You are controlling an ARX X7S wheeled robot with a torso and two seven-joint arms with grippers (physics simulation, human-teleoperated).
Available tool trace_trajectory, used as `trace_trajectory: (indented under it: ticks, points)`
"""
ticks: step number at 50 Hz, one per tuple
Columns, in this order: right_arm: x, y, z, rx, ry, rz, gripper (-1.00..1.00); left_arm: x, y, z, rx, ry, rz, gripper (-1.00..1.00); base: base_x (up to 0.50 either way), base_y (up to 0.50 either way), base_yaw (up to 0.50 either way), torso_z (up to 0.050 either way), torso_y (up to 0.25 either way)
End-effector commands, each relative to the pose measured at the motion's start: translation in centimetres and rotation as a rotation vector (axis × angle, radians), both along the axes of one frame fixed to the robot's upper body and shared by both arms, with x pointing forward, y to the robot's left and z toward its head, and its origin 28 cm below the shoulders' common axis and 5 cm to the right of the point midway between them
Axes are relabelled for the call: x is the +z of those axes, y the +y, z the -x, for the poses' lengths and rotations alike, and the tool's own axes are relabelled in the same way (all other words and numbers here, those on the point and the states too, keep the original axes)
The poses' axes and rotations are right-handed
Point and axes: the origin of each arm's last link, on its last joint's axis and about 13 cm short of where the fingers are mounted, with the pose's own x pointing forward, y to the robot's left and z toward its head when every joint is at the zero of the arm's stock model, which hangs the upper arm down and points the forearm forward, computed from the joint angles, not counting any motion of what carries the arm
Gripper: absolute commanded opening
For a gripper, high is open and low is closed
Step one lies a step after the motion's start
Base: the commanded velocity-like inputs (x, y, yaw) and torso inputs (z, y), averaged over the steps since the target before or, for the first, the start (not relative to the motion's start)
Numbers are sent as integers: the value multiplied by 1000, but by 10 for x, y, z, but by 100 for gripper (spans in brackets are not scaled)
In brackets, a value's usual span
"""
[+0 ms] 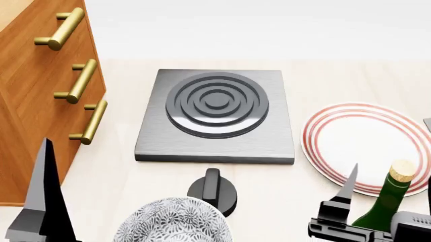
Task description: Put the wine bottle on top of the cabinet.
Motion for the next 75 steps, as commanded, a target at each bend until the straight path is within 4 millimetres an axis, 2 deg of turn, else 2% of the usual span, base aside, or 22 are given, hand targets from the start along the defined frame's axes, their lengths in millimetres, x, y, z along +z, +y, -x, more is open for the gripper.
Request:
trace_trajectory:
  ticks: [1,10,11,33,38,43,49,54,58,75]
  points:
    - [0,-1,0,-5,3,-1,100,0,0,0,0,2,0,100,0,0,0,0,0]
    - [-2,0,-1,8,8,4,100,-1,-1,0,-2,3,-1,100,0,0,0,0,0]
    - [-2,0,0,8,8,4,-100,-1,-1,0,-2,4,-2,100,0,0,0,0,0]
    - [0,0,0,14,-5,11,-100,-2,-2,0,-5,6,-5,100,0,0,0,0,0]
    - [6,0,0,29,-23,13,-100,-1,-2,-1,-6,6,-5,100,0,0,0,0,0]
    - [19,0,0,39,-46,34,-100,-3,-2,-1,-8,10,-6,100,0,0,0,0,0]
    - [43,-2,-5,41,-87,47,-100,-2,-1,-1,-7,10,-5,100,0,0,0,0,0]
    - [72,-4,-11,40,-138,66,-100,-4,-3,-2,-13,15,-6,100,0,0,0,0,0]
    - [82,-3,-15,49,-152,86,-100,-5,-2,-2,-11,18,-5,100,0,0,0,0,2]
    - [95,18,-33,181,-151,136,-100,-3,-4,-1,-18,13,-3,100,0,0,0,0,0]
